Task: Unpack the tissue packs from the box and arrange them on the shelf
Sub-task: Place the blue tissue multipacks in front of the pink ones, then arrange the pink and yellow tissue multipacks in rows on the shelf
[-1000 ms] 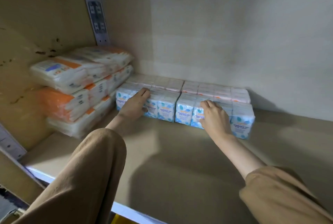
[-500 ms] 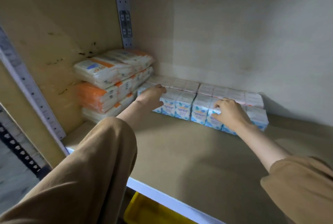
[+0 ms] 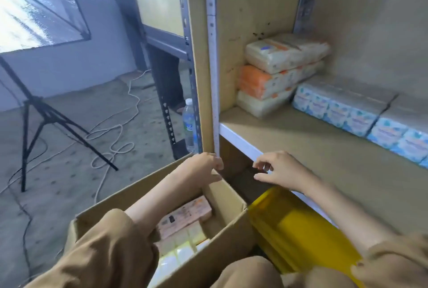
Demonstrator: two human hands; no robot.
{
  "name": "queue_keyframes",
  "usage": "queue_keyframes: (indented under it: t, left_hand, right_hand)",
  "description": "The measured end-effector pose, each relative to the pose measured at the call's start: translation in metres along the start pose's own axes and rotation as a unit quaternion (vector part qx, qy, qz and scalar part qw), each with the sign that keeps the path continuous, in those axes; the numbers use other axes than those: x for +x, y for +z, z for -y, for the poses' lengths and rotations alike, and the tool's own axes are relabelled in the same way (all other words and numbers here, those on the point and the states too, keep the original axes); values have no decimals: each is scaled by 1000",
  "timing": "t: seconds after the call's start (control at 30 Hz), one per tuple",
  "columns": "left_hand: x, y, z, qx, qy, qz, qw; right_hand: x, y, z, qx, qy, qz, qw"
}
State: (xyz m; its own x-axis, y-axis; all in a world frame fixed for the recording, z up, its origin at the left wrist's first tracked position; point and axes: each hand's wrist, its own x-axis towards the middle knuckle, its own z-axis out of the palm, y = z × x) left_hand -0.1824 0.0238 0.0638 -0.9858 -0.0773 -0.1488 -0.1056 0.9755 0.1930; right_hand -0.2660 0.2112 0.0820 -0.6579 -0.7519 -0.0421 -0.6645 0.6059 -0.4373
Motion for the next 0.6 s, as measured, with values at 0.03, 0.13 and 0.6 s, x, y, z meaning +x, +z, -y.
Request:
queue_keyframes:
  t: [0.03, 0.13, 0.6]
  left_hand:
    - [-16, 9, 14, -5, -22, 6, 1000]
    - [-57, 31, 53, 1, -90, 35, 995]
    - [-97, 177, 177, -50, -223, 201, 953]
  right_hand:
    - [6, 15, 12, 3, -13, 25, 1000]
    - [21, 58, 41, 17, -30, 90, 995]
    - [110, 219, 50, -63, -5, 272, 960]
